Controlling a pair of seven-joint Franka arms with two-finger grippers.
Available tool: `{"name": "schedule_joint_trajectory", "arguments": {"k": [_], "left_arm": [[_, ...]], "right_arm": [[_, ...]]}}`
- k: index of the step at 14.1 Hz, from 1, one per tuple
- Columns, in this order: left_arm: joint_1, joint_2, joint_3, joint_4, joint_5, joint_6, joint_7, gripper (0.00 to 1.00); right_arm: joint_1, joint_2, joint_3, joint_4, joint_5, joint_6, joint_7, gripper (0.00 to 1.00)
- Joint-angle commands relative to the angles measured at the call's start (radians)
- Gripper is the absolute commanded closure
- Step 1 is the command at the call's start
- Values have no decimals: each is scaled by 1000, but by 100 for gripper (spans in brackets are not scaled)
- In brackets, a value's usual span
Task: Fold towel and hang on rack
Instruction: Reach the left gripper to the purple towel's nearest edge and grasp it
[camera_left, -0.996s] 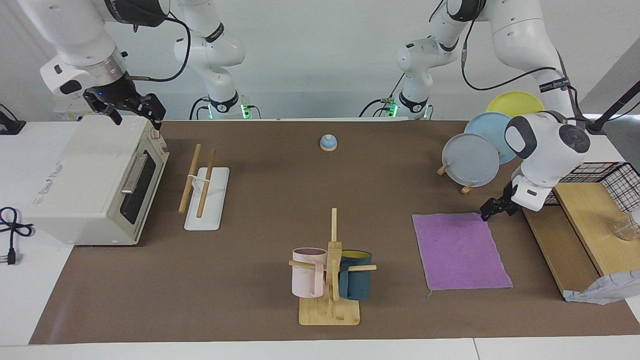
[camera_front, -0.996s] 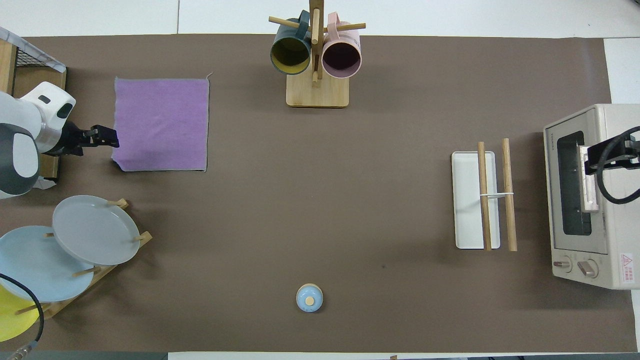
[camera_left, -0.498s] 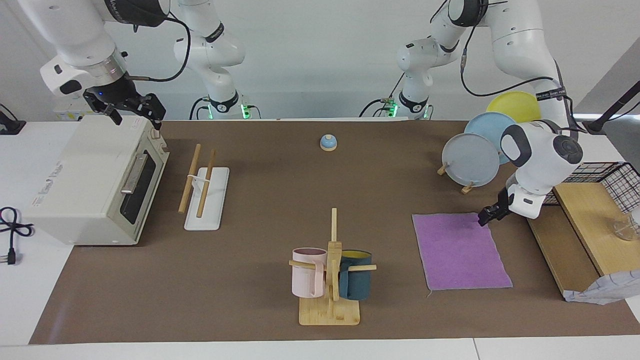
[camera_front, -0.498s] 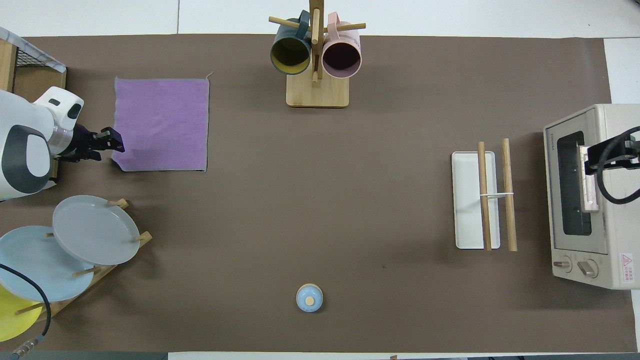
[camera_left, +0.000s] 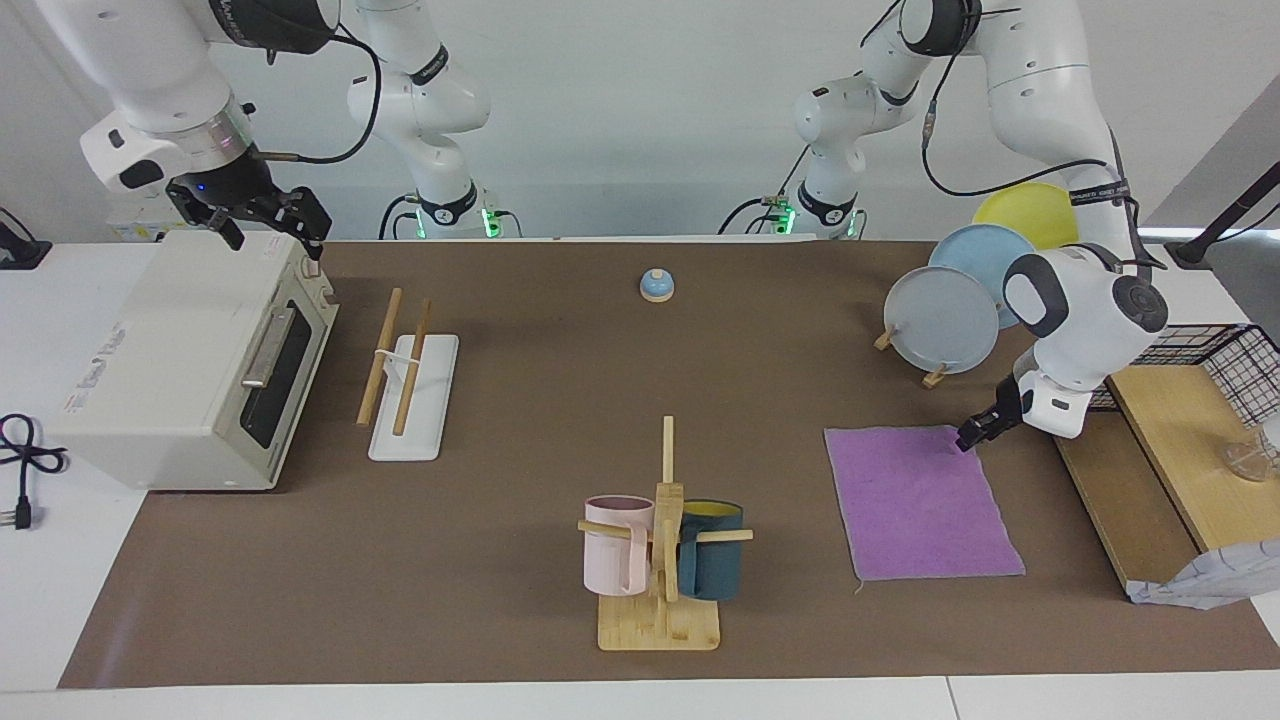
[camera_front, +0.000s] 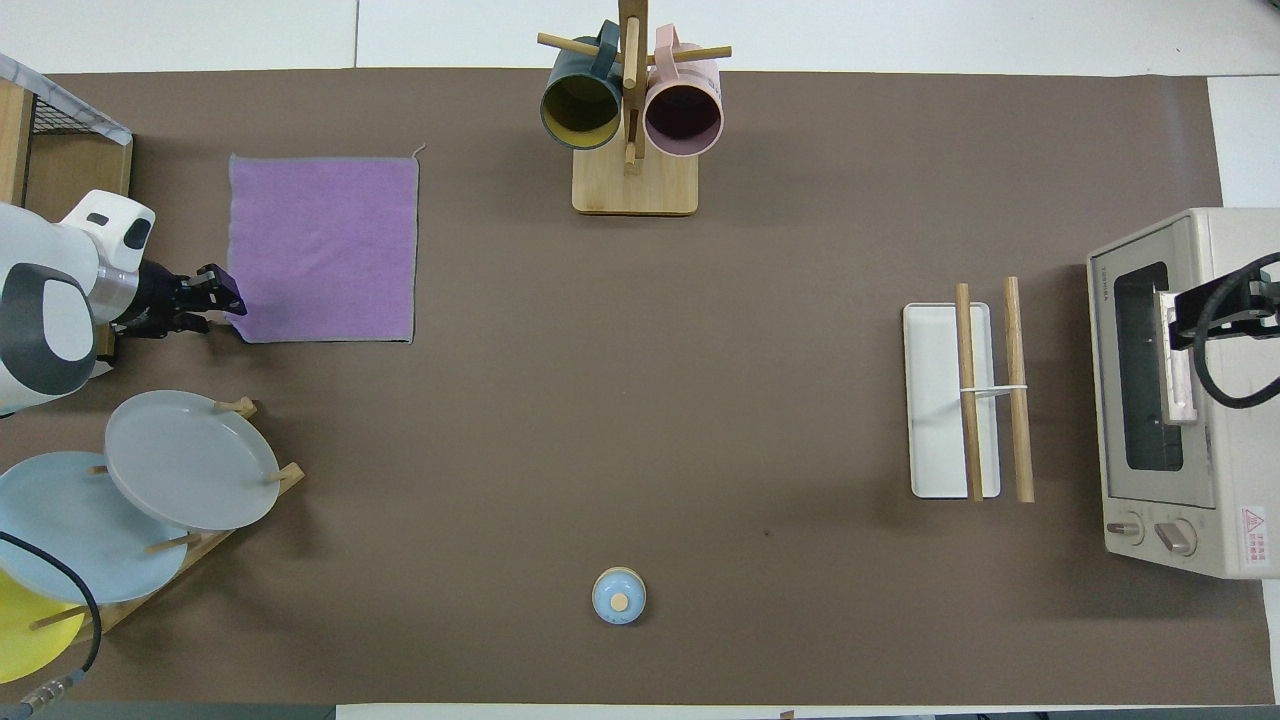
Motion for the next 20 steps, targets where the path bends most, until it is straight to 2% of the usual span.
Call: {"name": "schedule_joint_trajectory", "arguments": {"k": [1, 6, 8, 10, 20], "left_arm": [[5, -5, -4, -17, -23, 27, -5, 59], [5, -7, -4, -17, -23, 23, -5, 72], [5, -7, -4, -17, -23, 23, -5, 82], [5, -7, -4, -17, -23, 22, -6, 99], [-13, -7, -2, 5, -12, 7, 4, 100]], "right_arm": [[-12, -9, 3, -2, 14, -13, -22, 0], [-12, -9, 5, -2, 14, -13, -22, 0], [-12, -9, 3, -2, 14, -13, -22, 0], [-12, -9, 3, -2, 14, -13, -22, 0], [-12, -9, 5, -2, 14, -13, -22, 0]]}}
